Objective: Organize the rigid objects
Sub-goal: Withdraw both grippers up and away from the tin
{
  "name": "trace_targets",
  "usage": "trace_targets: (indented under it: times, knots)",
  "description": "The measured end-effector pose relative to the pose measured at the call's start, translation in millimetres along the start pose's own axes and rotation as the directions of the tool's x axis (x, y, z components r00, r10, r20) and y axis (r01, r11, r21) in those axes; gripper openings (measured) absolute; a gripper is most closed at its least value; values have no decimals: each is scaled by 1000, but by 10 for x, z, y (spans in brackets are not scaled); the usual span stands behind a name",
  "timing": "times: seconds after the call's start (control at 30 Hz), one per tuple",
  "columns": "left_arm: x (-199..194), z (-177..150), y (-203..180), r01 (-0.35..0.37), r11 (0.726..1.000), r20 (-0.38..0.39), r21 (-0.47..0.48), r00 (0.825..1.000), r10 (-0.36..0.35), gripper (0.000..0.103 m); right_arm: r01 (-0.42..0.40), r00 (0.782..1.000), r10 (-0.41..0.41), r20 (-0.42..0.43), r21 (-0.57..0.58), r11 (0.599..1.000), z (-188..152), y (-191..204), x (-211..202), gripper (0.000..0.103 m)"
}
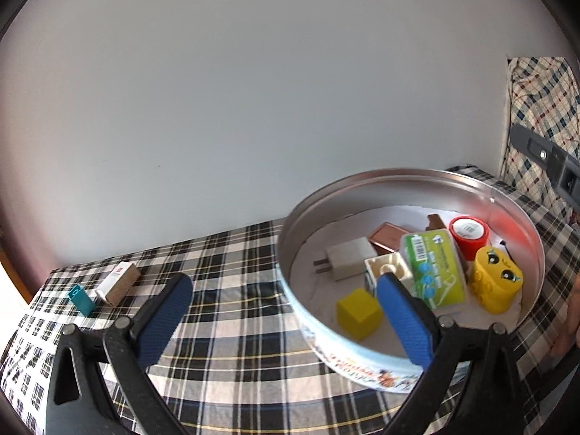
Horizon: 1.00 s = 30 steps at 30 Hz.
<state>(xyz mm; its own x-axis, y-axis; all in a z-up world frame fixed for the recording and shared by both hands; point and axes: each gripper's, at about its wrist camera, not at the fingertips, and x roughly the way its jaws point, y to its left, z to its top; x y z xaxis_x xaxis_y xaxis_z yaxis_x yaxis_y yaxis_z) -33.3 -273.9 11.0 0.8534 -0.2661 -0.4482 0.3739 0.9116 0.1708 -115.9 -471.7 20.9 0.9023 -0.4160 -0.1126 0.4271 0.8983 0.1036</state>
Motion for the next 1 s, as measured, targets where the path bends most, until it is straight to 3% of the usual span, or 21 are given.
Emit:
trace_targets:
  times: [0.23,0.57,1.0]
  knots:
    - [-48,-43,48,-5,1000,12,21,1000,5,103,26,999,-23,45,-71,997,-32,191,-217,74]
    - [-170,-65,14,12,999,32,44,999,-14,103,65,997,-65,44,2,998,-73,152,-467,75]
    - [-279,-143,135,57,998,26,37,998,-58,103,64,996,-62,59,-34,997,-123,310,-727,75]
